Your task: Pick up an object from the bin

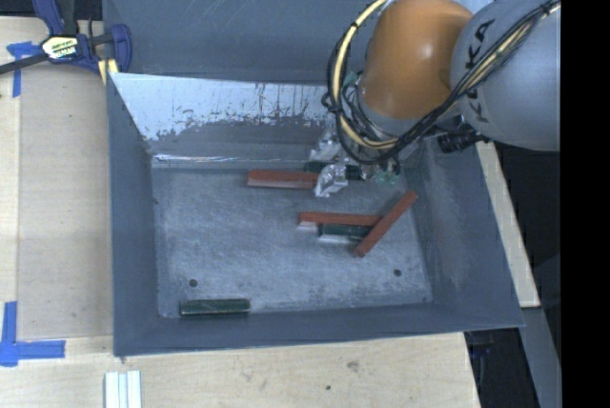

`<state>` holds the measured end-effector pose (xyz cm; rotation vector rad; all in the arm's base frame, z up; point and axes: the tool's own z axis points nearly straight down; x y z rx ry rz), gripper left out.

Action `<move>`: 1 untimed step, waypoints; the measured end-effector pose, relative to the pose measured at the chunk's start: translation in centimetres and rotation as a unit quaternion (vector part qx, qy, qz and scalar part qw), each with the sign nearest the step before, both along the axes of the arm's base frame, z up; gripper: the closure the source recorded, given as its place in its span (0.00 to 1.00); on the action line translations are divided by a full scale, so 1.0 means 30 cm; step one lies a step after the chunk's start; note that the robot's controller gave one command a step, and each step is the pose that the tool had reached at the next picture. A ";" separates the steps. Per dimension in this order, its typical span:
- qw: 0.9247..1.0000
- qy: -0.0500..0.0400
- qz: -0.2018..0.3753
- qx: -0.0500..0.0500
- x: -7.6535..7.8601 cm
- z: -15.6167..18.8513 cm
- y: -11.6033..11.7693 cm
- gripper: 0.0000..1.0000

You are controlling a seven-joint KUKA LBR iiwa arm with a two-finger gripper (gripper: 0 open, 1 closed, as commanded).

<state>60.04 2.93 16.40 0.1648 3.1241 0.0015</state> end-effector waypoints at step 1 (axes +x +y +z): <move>1.000 0.006 -0.023 0.000 -0.026 0.237 0.154 1.00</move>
Offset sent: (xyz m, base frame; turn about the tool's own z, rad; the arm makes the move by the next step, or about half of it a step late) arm 0.0000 0.0000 0.0000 0.0000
